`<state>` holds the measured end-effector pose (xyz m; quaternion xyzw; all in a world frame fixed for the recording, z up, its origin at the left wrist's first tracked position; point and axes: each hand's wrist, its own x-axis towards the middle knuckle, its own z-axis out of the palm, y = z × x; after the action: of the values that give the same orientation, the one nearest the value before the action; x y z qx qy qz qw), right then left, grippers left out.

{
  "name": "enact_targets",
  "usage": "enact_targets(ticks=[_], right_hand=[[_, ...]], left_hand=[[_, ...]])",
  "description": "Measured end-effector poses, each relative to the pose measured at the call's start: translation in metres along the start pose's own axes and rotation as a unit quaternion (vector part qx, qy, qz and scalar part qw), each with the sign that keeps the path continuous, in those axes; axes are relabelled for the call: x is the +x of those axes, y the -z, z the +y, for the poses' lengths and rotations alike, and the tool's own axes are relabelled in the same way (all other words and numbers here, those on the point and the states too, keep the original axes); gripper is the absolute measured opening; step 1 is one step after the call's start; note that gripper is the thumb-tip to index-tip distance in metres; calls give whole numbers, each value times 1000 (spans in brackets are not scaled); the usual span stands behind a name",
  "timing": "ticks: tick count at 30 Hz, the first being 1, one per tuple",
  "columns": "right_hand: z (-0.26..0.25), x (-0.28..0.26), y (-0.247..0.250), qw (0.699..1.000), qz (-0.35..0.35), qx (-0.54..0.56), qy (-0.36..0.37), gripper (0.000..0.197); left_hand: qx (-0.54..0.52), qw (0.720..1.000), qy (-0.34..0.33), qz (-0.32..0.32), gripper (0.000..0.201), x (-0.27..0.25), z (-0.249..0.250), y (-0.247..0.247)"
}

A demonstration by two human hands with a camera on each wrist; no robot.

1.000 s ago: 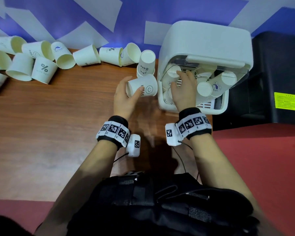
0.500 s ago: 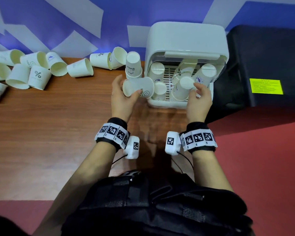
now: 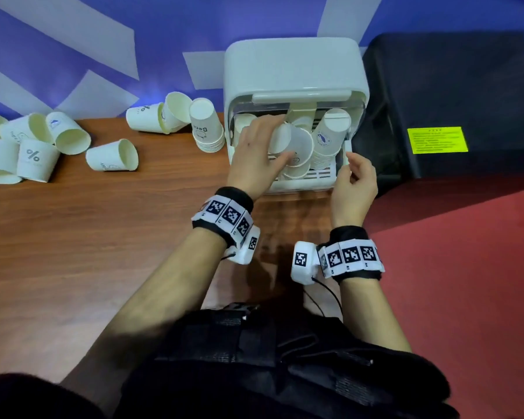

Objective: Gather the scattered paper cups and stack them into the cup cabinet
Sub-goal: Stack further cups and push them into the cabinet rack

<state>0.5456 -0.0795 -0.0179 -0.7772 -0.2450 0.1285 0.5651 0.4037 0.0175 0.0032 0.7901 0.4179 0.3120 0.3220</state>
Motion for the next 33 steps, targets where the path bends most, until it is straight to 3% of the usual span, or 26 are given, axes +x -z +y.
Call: enact_targets(ticks=[5,9,16,20,25,33], right_hand=[[8,2,8,1000,7,-16,-11,30],[6,1,7,1000,-7,-18,-11,29],[-3,-7,2,995,-79,-56,-7,28],[-17,-16,1,991,-123,-47,-35,33],[-34,-38,-4,986,-161,-36,-36,33],[-61,-112,-66,949,-298,-89,-50,37]], left_hand=[[94,991,-24,-90,53,24,2,-28],[160,976,8,-149,54,30,-8,-41],[156,971,43,-177,61,29,-4,-38],[18,992,55,-116,64,7,0,-19],[-67,992,101,-20,56,-54,-22,31],[-53,967,231,95,48,-131,-93,124]])
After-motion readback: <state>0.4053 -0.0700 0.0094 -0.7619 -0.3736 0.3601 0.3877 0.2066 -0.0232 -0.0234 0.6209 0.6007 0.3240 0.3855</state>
